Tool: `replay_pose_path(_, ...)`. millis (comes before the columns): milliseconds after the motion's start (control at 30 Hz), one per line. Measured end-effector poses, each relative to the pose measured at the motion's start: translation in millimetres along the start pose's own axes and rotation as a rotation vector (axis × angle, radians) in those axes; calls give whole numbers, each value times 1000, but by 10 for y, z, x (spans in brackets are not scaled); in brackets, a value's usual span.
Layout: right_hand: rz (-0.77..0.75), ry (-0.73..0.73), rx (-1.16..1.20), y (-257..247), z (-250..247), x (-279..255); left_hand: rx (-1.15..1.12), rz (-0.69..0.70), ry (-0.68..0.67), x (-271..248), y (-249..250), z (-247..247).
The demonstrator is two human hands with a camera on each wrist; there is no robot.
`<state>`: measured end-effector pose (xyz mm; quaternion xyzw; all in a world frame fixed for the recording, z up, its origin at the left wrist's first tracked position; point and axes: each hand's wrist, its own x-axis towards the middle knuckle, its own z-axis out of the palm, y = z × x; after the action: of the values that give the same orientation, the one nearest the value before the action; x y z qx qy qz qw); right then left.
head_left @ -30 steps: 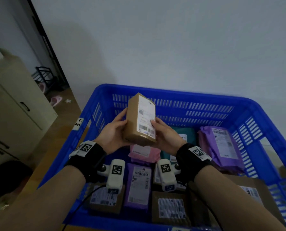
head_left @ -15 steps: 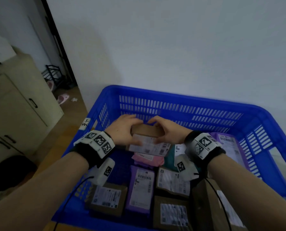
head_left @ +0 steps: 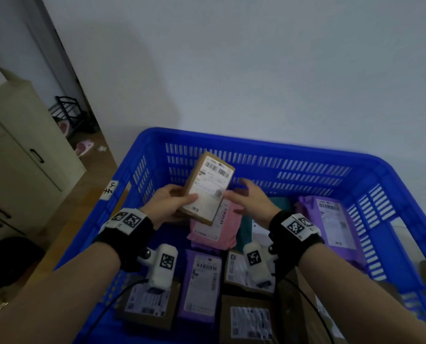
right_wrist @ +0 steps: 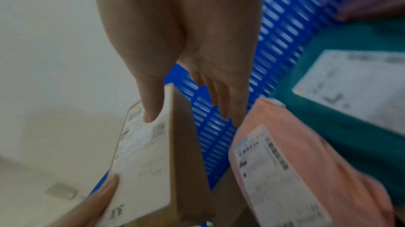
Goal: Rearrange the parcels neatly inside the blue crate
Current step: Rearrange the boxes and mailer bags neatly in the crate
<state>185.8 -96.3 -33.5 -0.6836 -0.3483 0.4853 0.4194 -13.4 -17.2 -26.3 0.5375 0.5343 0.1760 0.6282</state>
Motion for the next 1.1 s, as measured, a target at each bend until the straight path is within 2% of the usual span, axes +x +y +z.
replay_pose_path(67,73,-88,208,72,74,3,-70,-18,-37,-7,-53,0)
replay_pose_path(200,59,-181,310,122,248,1,-74,27,-92,33,-150,-12)
replay_pose_path(367,62,-170,324,258,489,65,31,53,15,175,-309,-96)
replay_pose_path(467,80,-184,326,329,674,70,183,-7,89,240,-422,-175)
replay_pose_path(667,163,-250,282,582,1056,141,581,-124,168,380,-649,-281)
replay_pose_path(867,343,-389,302,837,1294,229,883,-280,78,473,-826,-222)
replay_pose_path(967,402,-381,203,956,1351,305,944,-331,1,572,-985,-187)
replay_pose_path(1100,409,-431,-39,1099,1456,434,994,-362,33,669,-1145,-158)
